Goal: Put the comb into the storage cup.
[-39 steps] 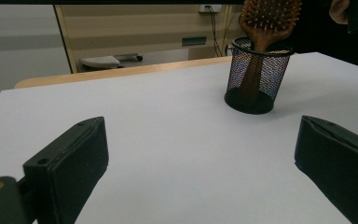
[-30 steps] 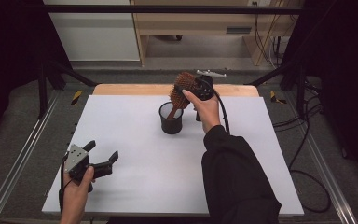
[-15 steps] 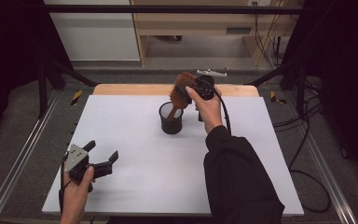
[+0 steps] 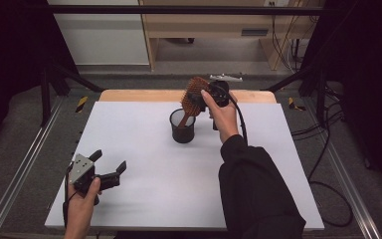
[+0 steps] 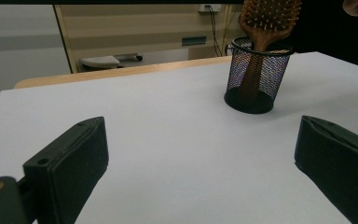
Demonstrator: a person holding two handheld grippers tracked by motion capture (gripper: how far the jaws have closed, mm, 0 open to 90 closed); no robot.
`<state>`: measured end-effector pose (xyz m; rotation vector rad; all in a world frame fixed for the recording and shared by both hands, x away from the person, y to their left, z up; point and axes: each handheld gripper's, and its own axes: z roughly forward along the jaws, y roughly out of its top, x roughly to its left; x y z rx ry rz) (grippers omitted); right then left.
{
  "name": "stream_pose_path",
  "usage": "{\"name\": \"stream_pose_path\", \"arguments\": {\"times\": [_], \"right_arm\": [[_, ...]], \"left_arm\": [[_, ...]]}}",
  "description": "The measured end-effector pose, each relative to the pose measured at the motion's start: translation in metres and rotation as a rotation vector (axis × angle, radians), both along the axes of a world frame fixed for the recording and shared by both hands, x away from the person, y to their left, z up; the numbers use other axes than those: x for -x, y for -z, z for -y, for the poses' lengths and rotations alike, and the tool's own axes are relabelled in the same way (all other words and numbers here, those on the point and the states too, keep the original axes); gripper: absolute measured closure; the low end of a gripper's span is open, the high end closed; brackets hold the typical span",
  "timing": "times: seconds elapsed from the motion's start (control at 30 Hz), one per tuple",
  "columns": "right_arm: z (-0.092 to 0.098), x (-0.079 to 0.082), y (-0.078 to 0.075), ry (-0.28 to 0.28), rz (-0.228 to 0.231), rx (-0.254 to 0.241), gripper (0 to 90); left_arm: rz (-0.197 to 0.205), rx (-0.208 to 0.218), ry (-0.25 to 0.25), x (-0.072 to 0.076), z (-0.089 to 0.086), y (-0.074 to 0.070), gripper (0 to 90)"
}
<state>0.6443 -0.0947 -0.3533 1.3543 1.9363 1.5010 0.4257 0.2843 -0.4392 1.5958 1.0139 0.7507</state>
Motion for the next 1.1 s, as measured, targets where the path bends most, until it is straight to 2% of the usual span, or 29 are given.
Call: {"name": "stream_pose_path", "arguments": {"times": [0.27,0.5,0.87,1.1], "right_arm": [[0.000,0.001,-0.001,-0.004,-0.002,-0.001,7.7],[0.004,0.005,-0.005,0.009,0.021,0.016,8.3],[0.008,0.012,-0.011,-0.015,0.024,0.025,6.6],[0.012,0.017,-0.015,-0.015,0.049,0.033,7.5]], "left_arm": [[0.001,-0.002,-0.001,0.000,-0.001,0.000,3.0],[0.002,-0.001,-0.001,0.000,-0.001,0.000,3.0],[0.001,0.002,-0.002,0.000,0.000,0.000,3.0],[0.001,0.001,-0.002,0.000,0.000,0.000,3.0]]}}
